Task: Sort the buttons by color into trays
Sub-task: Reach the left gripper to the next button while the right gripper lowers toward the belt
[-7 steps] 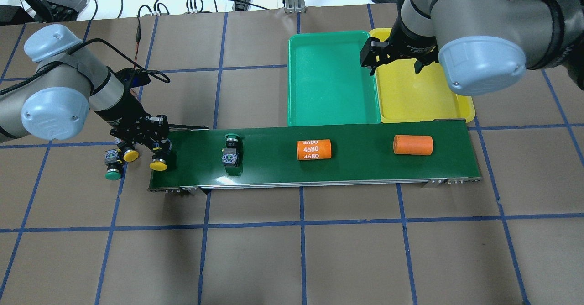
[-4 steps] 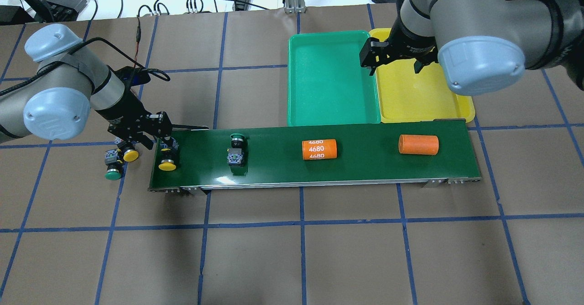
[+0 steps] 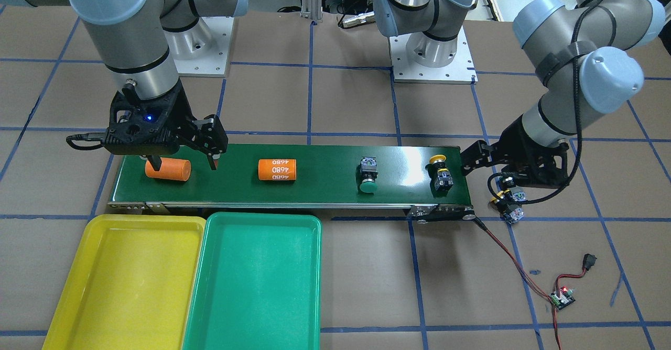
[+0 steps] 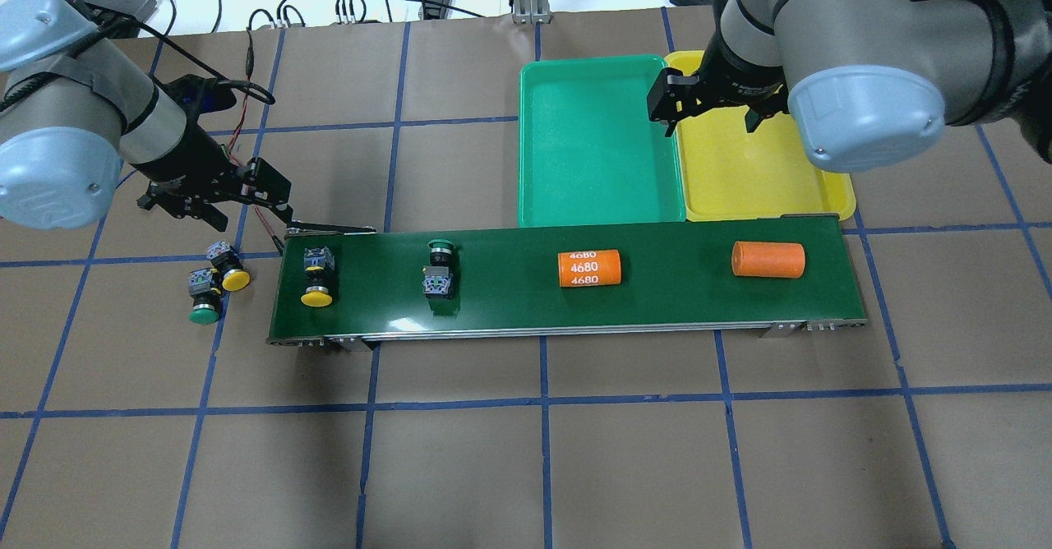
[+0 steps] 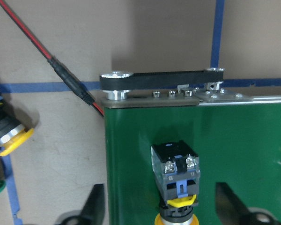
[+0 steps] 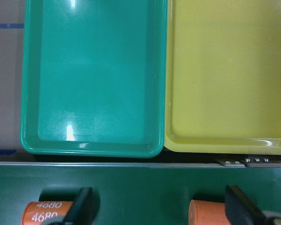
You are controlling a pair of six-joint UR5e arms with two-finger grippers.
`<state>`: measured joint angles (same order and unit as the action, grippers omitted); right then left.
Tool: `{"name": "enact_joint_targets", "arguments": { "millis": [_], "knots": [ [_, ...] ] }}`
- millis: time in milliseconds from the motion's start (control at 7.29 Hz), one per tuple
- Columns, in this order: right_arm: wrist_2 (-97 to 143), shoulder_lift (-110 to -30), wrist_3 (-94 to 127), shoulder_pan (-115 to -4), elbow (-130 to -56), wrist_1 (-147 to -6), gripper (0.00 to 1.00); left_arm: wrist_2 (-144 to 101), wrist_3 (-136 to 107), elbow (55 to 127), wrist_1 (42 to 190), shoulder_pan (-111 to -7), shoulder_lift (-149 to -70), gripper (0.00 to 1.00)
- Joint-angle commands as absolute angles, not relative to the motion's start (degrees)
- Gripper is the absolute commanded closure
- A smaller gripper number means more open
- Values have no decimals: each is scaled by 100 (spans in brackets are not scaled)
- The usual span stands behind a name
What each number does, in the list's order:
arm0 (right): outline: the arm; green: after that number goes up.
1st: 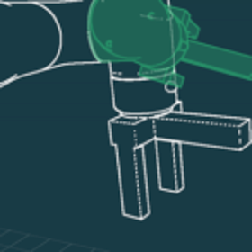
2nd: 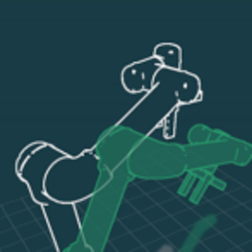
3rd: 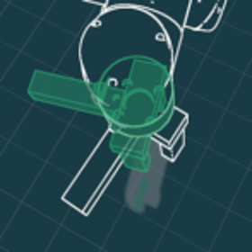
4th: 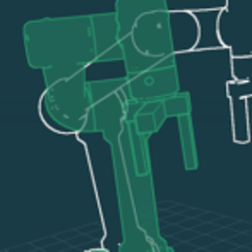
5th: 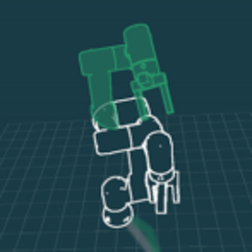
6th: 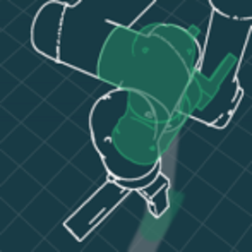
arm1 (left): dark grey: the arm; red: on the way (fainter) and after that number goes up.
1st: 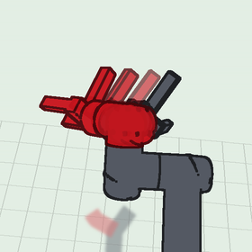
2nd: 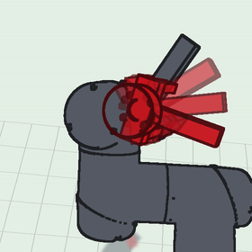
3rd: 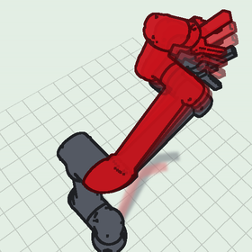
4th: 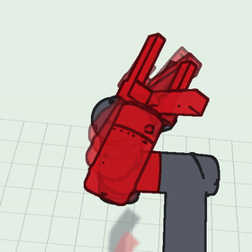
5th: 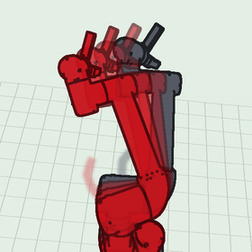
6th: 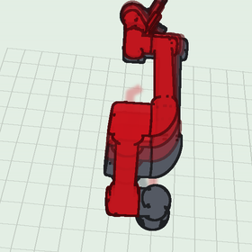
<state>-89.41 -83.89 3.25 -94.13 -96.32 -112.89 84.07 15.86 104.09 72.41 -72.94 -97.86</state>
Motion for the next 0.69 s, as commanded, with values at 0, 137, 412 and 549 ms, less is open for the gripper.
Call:
{"name": "enact_joint_targets", "arguments": {
  "millis": [0, 137, 412, 549],
  "knots": [
    [-8921, -8394, 412, -9465, -9659, -11276, 0, 8997, 1695, 10230, 7094, -6858, -9948, 0],
    [-8921, -8341, 866, -9683, -9659, -11294, 0, 9017, 1923, 10352, 6753, -6603, -10045, 0],
    [-8938, -8070, 1430, -10140, -9659, -11355, 0, 9035, 2303, 10546, 6435, -6163, -10439, 0],
    [-8947, -7842, 1380, -10308, -9642, -11634, 0, 9035, 2311, 10721, 6277, -5987, -10615, 0]
  ]
}}
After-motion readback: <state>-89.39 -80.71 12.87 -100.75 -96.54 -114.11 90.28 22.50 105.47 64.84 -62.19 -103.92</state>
